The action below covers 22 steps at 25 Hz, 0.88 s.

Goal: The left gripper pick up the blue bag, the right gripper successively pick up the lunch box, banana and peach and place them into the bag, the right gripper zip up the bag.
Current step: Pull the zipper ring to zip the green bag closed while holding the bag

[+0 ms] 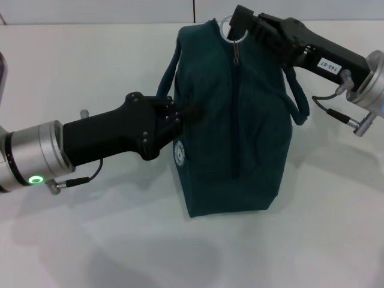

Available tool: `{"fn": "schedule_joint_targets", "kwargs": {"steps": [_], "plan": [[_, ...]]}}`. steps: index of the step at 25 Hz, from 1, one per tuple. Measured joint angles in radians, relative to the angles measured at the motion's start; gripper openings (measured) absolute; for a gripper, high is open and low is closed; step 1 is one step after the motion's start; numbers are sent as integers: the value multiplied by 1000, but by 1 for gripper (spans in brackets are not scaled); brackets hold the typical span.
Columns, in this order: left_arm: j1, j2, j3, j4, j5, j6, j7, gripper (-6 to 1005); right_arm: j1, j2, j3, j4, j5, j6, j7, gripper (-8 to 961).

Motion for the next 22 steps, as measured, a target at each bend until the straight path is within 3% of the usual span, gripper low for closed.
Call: {"fn": "schedule_joint_targets", "kwargs": {"steps": [22], "plan": [[-42, 6, 0, -2, 82, 76, -12, 56, 20, -2, -7, 0, 10, 10, 21, 43]]}}
